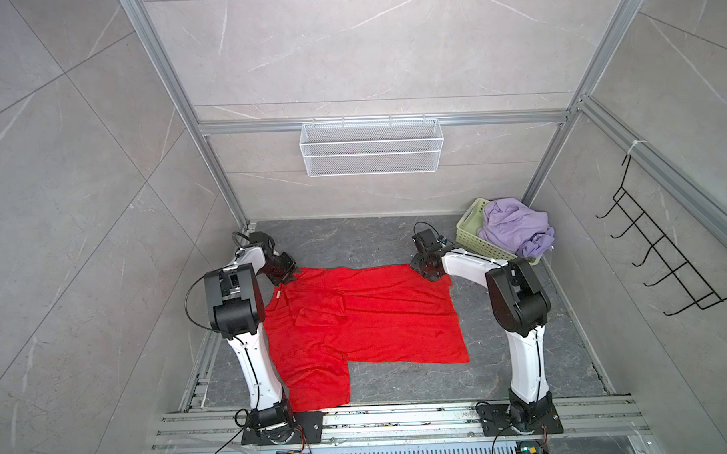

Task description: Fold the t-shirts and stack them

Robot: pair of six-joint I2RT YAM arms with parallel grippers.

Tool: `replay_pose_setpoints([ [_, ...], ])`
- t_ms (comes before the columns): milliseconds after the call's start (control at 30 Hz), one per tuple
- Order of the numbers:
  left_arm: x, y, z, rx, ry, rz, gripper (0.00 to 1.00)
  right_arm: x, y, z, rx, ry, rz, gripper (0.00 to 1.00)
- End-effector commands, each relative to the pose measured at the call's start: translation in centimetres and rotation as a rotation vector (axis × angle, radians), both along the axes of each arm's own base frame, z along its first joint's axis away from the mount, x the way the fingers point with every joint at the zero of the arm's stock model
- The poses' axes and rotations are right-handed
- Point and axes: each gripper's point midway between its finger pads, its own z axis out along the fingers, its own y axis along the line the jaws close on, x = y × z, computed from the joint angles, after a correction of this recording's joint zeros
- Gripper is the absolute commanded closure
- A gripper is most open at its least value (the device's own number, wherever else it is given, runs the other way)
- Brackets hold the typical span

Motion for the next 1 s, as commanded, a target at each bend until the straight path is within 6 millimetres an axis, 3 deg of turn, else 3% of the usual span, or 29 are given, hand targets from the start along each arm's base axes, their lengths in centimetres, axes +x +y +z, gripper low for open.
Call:
replay_pose_setpoints([
  [0,0.8,2.3,-3.2,0.040,0.066,0.089,0.65,-0.1,0.1,-3.9,-0.014,0.106,0.009,0.45],
  [200,4.8,3.8,-5.1,-0.008,0.057,0.190,0.65,4.9,-0.4,-5.1,0.008,0.106,-0.005,0.45],
  [333,8.3,4.1,-4.7,-0.048,0.003,0.216,0.65,9.2,0.1,-5.5,0.040,0.079,0.031,0.45],
  [533,12.2,4.9,-2.9,-0.095,-0.081,0.236,0.64,14.9,1.4,-4.3,0.125,-0.016,0.068,0.46],
  [633,13.5,5.0,0.6,-0.094,-0.185,0.215,0.63,17.0,2.3,-0.4,0.166,-0.130,0.114,0.45],
  [733,14.0,6.0,5.4,-0.069,-0.327,0.198,0.62,17.8,2.7,4.8,0.172,-0.227,0.165,0.46],
  [833,13.4,7.7,9.8,-0.081,-0.434,0.201,0.61,16.8,2.9,9.2,0.156,-0.266,0.230,0.45],
  [867,12.8,8.0,12.7,-0.075,-0.489,0.197,0.60,16.2,2.9,10.3,0.146,-0.270,0.246,0.45],
  [900,12.0,8.5,14.4,-0.068,-0.522,0.197,0.60,15.5,2.8,11.5,0.134,-0.273,0.260,0.45],
  [967,10.6,8.7,16.7,-0.060,-0.553,0.186,0.59,13.9,2.9,14.0,0.118,-0.288,0.287,0.45],
])
